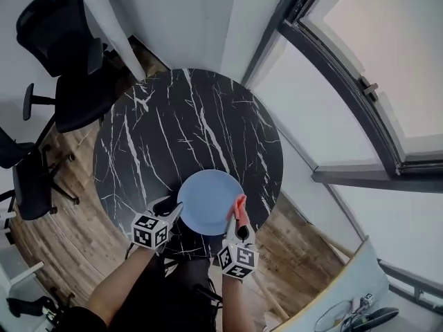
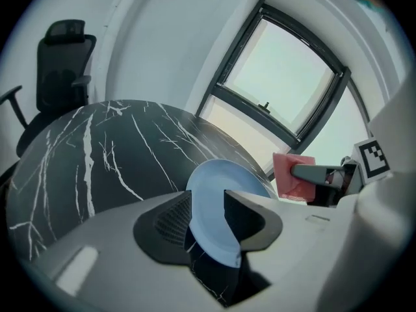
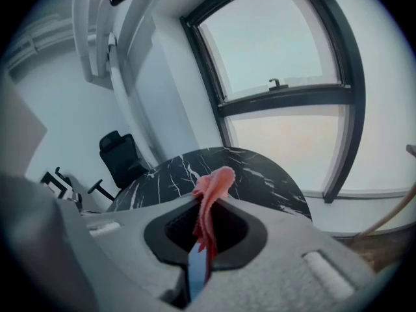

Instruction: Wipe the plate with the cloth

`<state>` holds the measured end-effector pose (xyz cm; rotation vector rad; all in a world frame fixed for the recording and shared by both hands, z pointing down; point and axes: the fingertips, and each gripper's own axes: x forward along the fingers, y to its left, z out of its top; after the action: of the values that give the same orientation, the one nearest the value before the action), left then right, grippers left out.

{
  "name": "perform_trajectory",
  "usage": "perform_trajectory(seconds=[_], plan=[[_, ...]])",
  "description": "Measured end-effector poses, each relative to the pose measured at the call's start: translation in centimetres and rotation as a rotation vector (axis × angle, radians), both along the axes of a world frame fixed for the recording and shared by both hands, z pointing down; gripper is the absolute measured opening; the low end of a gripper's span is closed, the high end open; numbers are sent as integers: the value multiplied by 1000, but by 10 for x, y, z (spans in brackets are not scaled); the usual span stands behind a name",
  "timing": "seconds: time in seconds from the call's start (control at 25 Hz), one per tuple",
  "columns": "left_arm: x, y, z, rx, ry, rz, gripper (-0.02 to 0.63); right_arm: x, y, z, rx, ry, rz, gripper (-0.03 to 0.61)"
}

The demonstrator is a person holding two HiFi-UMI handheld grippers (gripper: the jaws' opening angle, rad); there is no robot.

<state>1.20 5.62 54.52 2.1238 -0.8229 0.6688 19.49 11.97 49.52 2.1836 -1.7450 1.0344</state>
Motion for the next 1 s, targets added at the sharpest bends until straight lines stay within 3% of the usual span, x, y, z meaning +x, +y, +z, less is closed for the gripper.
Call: perform_trajectory(seconds=[0.24,0.4,0.68,1.0], plan=[[5,11,33,-57,-15,35,169,12,-4,44,-150,7,106,12],[2,14,50,-96,-28,27,171,2,-7,61,-210,18,90,12],[3,14,71,-133,-42,32,82,8,-7,93,-318,13,179,9],[8,9,75,-148,-31,22,48,12,-8,118,-367,-33,224,8]])
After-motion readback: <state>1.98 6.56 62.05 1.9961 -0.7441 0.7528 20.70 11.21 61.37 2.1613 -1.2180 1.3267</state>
